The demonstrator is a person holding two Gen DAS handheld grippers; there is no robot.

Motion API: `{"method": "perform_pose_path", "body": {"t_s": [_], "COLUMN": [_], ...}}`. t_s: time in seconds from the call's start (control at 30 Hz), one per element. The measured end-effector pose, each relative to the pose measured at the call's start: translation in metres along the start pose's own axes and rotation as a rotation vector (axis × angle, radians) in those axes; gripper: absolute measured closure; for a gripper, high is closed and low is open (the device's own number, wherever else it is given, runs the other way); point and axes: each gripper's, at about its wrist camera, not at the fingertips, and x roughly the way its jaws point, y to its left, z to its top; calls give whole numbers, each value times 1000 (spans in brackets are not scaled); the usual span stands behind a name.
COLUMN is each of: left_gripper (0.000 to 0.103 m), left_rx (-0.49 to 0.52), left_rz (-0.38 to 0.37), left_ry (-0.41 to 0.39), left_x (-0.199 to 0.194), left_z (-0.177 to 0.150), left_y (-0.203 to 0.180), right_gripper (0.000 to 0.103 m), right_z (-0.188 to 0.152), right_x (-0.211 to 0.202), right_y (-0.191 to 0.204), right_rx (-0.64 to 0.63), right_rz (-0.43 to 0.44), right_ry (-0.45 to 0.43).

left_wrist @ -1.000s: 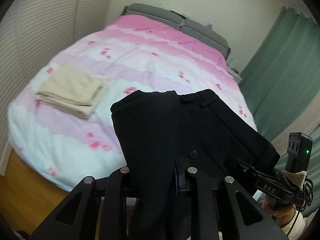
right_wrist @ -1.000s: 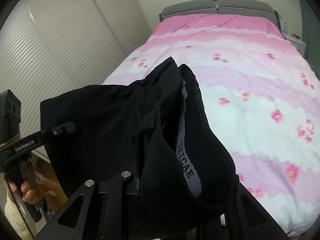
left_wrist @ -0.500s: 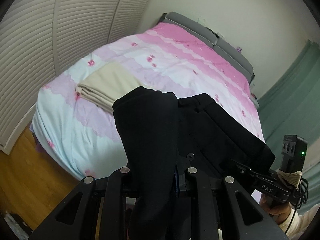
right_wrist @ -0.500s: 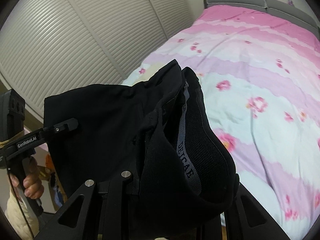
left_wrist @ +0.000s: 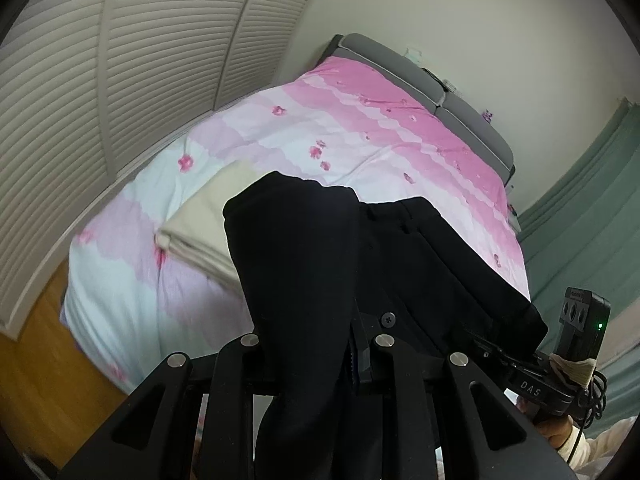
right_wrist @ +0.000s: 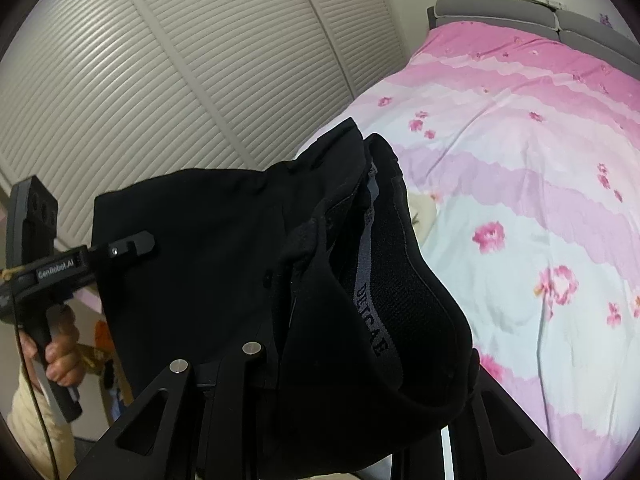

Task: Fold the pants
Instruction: 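Lift the folded trousers with both grippers and carry them toward the beige stack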

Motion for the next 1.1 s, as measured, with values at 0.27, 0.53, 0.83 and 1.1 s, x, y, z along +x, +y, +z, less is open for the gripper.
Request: {"method": "perform_pose_path", "body": {"t_s": [0.27,0.53,0.83,1.1], "left_gripper": [81,81,81,81], "left_rx": [108,277,363,427], "left_rz": [-109,-207,-266,-294], "left_ry": [65,215,341,449], "left_x": [44,101,180,264], "left_z": [65,137,198,248], "left_y": [34,71,95,93], "right_gripper": [76,76,76,76], "right_z": [34,43,57,78], "right_x": [36,74,132,176], "right_y": [18,46,57,40], "right_rx": [96,278,439,533], "right_rz": [-89,-237,-336,-372], "right_ry": [-58,-93,-122,-148]}}
